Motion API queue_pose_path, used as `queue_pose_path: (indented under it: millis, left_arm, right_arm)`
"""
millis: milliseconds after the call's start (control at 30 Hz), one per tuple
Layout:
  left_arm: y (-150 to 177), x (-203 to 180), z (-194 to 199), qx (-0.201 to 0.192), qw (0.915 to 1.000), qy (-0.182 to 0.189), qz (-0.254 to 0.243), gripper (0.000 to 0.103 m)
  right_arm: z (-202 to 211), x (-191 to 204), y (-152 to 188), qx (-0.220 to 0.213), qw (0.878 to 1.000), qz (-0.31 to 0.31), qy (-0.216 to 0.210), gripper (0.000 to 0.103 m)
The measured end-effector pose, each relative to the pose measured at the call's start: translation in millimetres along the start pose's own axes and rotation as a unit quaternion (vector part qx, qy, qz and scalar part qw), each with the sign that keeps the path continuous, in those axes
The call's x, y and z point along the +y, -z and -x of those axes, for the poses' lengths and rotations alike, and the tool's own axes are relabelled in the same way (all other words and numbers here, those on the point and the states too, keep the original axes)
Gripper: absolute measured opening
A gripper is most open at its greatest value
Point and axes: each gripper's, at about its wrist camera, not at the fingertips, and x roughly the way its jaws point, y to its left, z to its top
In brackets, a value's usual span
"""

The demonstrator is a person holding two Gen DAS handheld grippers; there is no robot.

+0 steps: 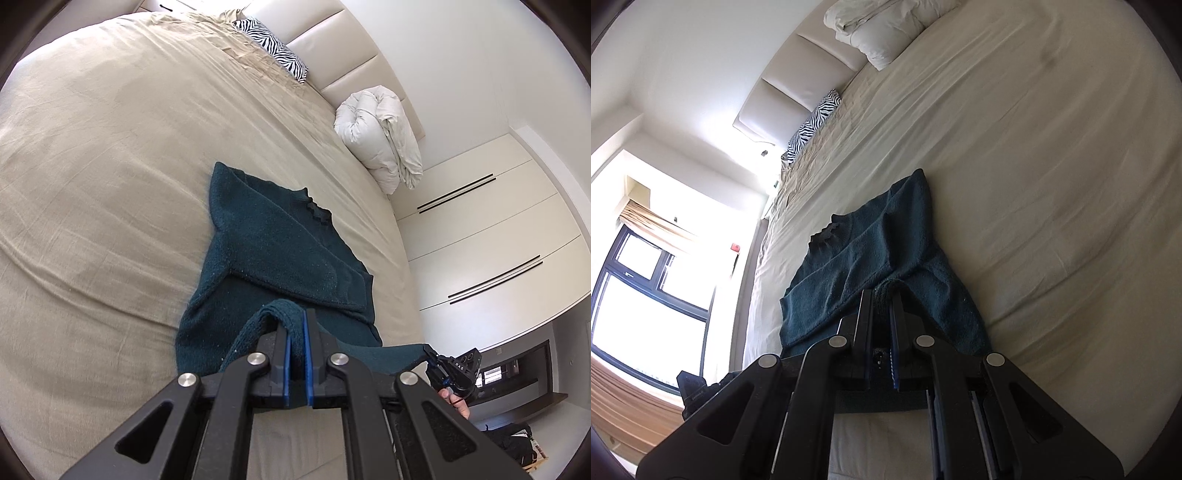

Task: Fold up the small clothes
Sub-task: 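Carry the held hem over the sweater body toward the collar with both grippers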

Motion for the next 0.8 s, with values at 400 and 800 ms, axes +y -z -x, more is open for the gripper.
queue_pose_path:
  millis: [400, 800]
  left_arm:
    - [-49.8, 15.8, -42.6, 0.002, 0.9997, -0.006, 0.025, 0.006]
    - [-95.0, 39.3, -80.2, 0.002, 0.9983, -0.002, 0.059, 0.006]
  right_arm:
    - [-53.7, 7.6, -45.9, 0.003, 1.0, -0.004, 0.005, 0.006]
    - [-124.2, -6.0, -86.4, 0.011, 0.999, -0.037, 0.015, 0.006]
